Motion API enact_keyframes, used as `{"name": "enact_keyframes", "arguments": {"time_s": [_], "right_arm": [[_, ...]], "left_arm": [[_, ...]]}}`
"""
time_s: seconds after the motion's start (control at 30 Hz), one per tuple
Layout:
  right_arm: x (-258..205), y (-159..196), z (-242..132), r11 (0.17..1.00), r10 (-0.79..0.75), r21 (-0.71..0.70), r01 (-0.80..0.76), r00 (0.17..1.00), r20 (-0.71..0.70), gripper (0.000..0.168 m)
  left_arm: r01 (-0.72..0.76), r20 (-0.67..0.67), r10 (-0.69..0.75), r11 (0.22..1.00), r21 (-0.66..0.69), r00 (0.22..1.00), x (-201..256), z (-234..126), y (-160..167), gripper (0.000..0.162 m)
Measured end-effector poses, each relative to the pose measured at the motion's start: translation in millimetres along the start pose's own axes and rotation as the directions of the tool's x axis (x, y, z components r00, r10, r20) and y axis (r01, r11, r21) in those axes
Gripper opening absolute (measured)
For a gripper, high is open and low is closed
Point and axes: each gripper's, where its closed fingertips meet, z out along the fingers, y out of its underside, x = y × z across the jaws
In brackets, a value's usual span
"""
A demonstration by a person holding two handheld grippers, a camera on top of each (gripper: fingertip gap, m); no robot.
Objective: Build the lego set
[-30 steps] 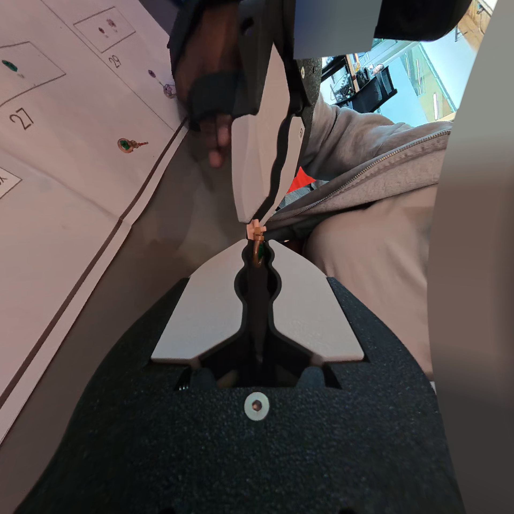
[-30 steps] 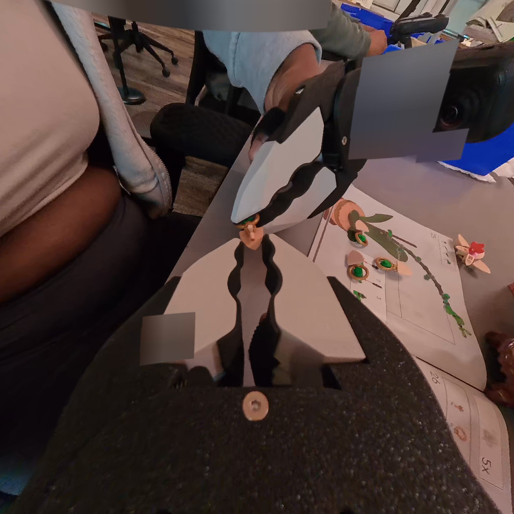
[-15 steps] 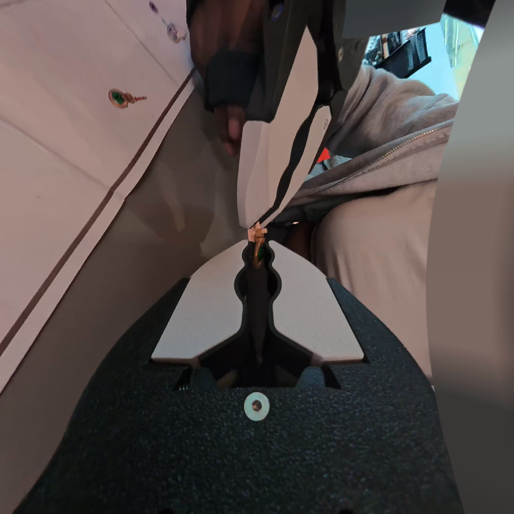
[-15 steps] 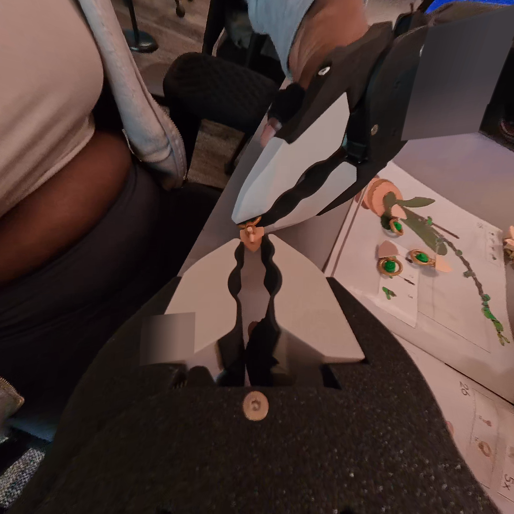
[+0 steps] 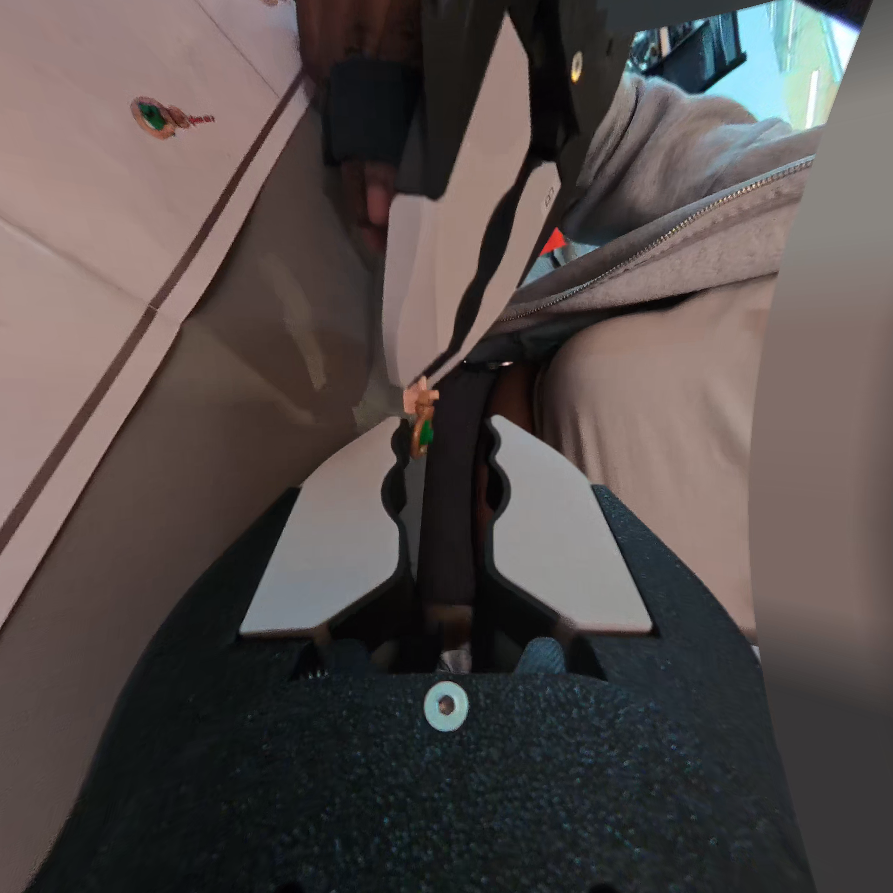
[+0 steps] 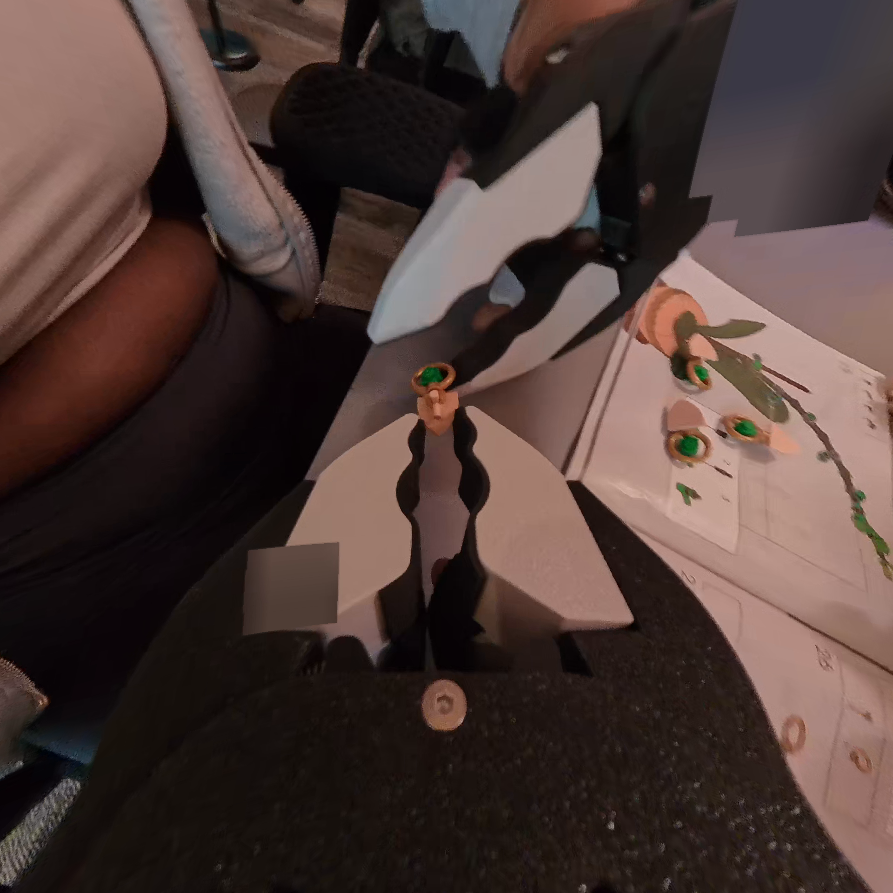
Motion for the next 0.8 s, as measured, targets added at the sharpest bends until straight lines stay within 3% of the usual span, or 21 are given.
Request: {"name": "enact_keyframes", "arguments": {"time_s": [0.1, 0.2, 0.27, 0.3, 0.37, 0.43, 0.47, 0.5, 0.53, 0.57, 0.63, 0.8], "right_arm": [[11.8, 3.0, -10.5, 0.998, 0.066, 0.021, -0.065, 0.996, -0.058, 0.011], [18.8, -0.3, -21.9, 0.988, 0.148, 0.061, -0.143, 0.985, -0.093, 0.011], [26.2, -5.0, -27.5, 0.969, 0.235, 0.108, -0.224, 0.966, -0.111, 0.011], [30.0, -7.2, -29.8, 0.949, 0.300, 0.135, -0.285, 0.948, -0.108, 0.011], [35.5, -11.6, -33.3, 0.871, 0.470, 0.192, -0.452, 0.881, -0.060, 0.011], [37.1, -20.4, -36.6, 0.759, 0.609, 0.255, -0.598, 0.792, 0.046, 0.011], [38.5, -24.7, -38.5, 0.699, 0.660, 0.283, -0.657, 0.745, 0.099, 0.011], [38.9, -28.6, -40.6, 0.642, 0.696, 0.302, -0.704, 0.701, 0.154, 0.011], [38.3, -32.4, -42.2, 0.588, 0.722, 0.312, -0.746, 0.658, 0.212, 0.011], [37.5, -34.2, -42.7, 0.540, 0.746, 0.307, -0.784, 0.615, 0.256, 0.011], [32.0, -34.1, -40.6, 0.504, 0.766, 0.264, -0.822, 0.567, 0.303, 0.011], [18.3, -33.9, -35.2, 0.493, 0.784, 0.166, -0.854, 0.519, 0.341, 0.011]], "left_arm": [[-0.081, 0.062, 0.078, 0.996, 0.048, 0.995, -3.4, -10.2, -0.3, 0.036], [-0.182, 0.126, 0.158, 0.960, 0.213, 0.979, -0.9, -23.8, -15.9, 0.041], [-0.343, 0.316, 0.248, 0.893, 0.292, 0.916, -10.4, -37.1, -29.0, 0.044], [-0.464, 0.451, 0.306, 0.835, 0.296, 0.838, -15.8, -45.4, -35.4, 0.045], [-0.727, 0.701, 0.410, 0.648, 0.226, 0.583, -12.9, -60.9, -49.1, 0.046], [-0.915, 0.873, 0.452, 0.402, -0.018, 0.182, -0.4, -69.9, -58.2, 0.042], [-0.943, 0.894, 0.447, 0.293, -0.159, -0.011, 6.7, -70.0, -60.5, 0.042], [-0.933, 0.871, 0.465, 0.222, -0.285, -0.156, 9.7, -64.0, -59.5, 0.043], [-0.903, 0.832, 0.496, 0.190, -0.384, -0.249, 7.1, -56.0, -57.1, 0.042], [-0.877, 0.799, 0.523, 0.184, -0.445, -0.296, 2.3, -49.2, -54.9, 0.042], [-0.871, 0.804, 0.514, 0.197, -0.451, -0.299, -0.9, -46.3, -54.5, 0.042], [-0.907, 0.814, 0.549, 0.218, -0.359, -0.190, -1.4, -43.5, -48.6, 0.030]]}}
